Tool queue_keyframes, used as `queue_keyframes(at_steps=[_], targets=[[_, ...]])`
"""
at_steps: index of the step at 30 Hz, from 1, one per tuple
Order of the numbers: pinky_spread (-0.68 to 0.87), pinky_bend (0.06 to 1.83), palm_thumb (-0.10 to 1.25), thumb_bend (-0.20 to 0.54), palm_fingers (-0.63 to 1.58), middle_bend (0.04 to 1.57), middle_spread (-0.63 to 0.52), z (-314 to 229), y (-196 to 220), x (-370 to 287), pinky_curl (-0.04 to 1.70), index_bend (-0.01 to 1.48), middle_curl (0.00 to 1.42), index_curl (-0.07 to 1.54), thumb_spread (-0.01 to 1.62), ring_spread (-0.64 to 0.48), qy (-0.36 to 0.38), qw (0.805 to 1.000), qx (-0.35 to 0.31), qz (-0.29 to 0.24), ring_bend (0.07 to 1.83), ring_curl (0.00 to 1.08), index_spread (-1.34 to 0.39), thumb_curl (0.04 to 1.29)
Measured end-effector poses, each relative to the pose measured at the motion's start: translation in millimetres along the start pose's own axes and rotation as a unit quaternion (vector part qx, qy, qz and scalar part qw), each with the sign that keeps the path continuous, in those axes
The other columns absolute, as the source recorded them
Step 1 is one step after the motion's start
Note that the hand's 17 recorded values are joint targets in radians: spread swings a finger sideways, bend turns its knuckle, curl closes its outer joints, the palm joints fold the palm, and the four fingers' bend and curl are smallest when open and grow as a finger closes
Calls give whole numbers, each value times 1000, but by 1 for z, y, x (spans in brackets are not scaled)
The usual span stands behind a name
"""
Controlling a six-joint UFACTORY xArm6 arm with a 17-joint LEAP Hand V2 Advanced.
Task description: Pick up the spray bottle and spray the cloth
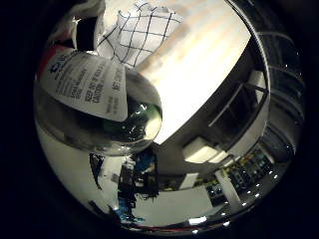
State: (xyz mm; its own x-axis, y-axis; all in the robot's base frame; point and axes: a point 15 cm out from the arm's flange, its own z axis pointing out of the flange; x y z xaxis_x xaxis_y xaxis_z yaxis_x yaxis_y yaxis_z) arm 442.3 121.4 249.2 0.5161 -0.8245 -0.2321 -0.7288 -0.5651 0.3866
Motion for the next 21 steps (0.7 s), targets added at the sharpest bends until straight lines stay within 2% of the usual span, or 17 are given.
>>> queue_keyframes(at_steps=[3, 9, 21], targets=[[-156, 1033, 1092, -16, 1191, 1383, -70, 8, -5, -13, 1304, 1195, 595, 713, 746, -159, 39, 998, -51, -3, 1503, 603, -196, 882], [-160, 1024, 1089, -18, 1192, 1382, -70, 27, -15, -18, 1319, 1193, 594, 715, 738, -159, 113, 989, -100, -6, 1502, 603, -196, 889], [-167, 1016, 1084, -16, 1194, 1385, -71, 68, -32, -27, 1332, 1190, 595, 717, 721, -159, 149, 977, -150, 9, 1501, 603, -197, 897]])
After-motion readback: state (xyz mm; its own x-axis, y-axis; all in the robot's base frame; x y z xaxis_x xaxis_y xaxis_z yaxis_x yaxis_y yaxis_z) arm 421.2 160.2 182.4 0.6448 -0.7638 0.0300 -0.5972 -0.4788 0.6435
